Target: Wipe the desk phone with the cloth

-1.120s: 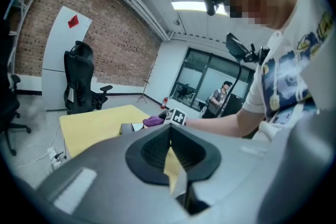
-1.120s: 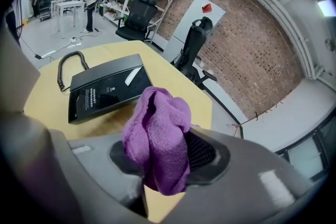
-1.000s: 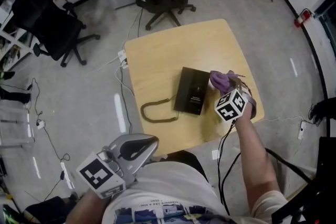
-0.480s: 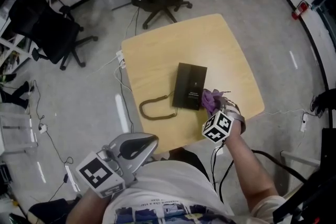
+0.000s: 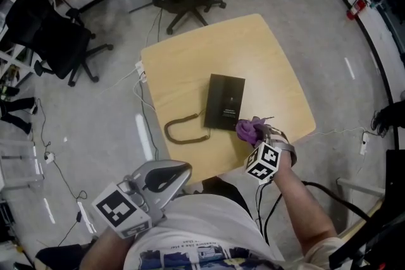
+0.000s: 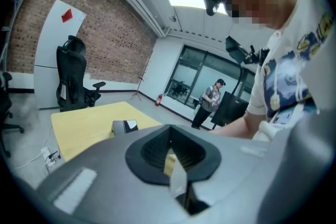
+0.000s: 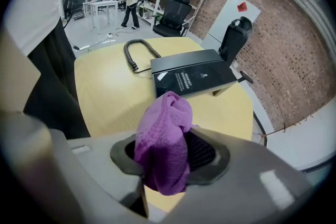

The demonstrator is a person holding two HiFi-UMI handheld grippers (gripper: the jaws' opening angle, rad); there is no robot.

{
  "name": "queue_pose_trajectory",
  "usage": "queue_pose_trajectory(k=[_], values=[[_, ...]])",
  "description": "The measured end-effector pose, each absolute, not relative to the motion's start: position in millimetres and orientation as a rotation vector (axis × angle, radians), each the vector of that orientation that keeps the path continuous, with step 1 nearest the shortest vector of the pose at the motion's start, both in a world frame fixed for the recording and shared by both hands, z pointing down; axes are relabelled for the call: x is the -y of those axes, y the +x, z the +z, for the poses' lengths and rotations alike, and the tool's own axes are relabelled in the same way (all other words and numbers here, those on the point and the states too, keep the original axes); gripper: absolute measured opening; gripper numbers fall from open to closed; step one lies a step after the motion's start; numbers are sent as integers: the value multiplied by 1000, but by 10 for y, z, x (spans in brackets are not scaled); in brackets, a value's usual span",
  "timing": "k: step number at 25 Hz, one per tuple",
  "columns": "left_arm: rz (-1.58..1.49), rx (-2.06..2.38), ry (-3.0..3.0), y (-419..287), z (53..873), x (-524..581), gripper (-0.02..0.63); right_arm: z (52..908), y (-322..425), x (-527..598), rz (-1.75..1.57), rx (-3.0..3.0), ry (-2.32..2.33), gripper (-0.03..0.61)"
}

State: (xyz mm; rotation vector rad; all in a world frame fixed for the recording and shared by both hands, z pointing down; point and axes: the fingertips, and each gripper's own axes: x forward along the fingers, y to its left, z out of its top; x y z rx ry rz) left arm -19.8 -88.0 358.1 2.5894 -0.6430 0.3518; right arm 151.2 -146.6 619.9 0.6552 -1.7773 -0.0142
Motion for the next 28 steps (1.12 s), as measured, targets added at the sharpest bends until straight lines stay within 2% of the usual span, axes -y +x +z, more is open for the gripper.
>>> queue_pose_trajectory(k=[8, 15, 28], values=[[334, 665, 2583, -231, 3591, 950, 5, 5462, 1878, 2285, -94, 1821, 852, 160], [341, 701, 2567, -245, 3593, 1060, 5, 5065, 1704, 3022, -221, 1920, 843, 160], [335, 818, 2474, -440, 3591, 1169, 5, 5377, 1024, 3567, -287, 2011, 445, 160]])
